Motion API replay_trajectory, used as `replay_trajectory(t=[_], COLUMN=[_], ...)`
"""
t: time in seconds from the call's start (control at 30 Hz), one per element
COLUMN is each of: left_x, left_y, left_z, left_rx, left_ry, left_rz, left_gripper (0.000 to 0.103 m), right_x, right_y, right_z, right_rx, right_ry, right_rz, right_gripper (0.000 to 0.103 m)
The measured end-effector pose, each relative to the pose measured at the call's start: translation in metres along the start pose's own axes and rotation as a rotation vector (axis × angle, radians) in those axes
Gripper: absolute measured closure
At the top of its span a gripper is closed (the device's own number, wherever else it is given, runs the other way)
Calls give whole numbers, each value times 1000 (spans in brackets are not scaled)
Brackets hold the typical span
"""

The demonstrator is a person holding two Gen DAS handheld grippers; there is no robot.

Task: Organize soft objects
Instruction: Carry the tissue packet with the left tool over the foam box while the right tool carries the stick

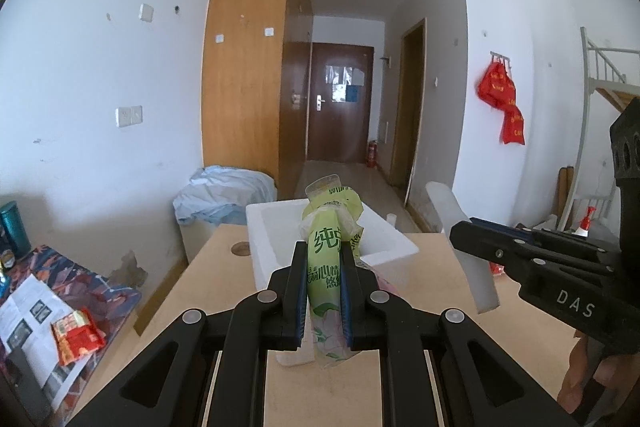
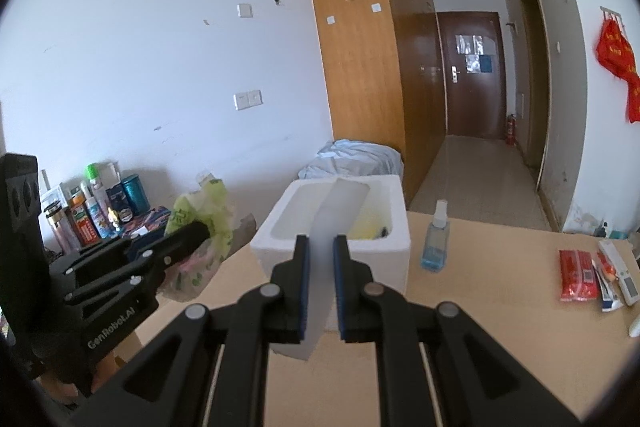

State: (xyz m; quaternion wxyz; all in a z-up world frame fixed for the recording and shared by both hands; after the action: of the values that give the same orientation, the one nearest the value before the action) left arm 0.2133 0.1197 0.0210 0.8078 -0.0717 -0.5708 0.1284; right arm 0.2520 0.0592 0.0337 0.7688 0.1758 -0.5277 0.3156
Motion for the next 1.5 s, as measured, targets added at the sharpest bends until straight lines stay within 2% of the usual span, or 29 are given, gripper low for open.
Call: replay_trajectory(t=[0.57, 1.17, 1.5], left_x=[4, 12, 18], left_y=[0, 6, 9], left_z=[-70, -102, -108], left_rx=[6, 44, 61], left_ry=[80, 106, 98], left_rz=[4, 16, 20], left_gripper=[88, 88, 88], right_x=[9, 11, 20], right_y=[-29, -36, -33], right_z=[-45, -69, -79], right_rx=[-4, 6, 13], right_ry=[38, 59, 74], right_rz=[-14, -33, 19], right_gripper=[89, 89, 89])
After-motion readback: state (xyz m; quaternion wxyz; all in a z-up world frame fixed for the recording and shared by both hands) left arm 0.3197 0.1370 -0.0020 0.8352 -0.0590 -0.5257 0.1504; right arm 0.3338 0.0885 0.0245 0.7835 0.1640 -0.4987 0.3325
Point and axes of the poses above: each gripper's, at about its wrist camera, not at the fingertips, and z roughly against the way its jaws point, y to its left, x to its top, the point moved 10 cm from there along -z, roughly the way its jaws point, and after that the axes turned 12 degrees about z, right-handed, at the moved point
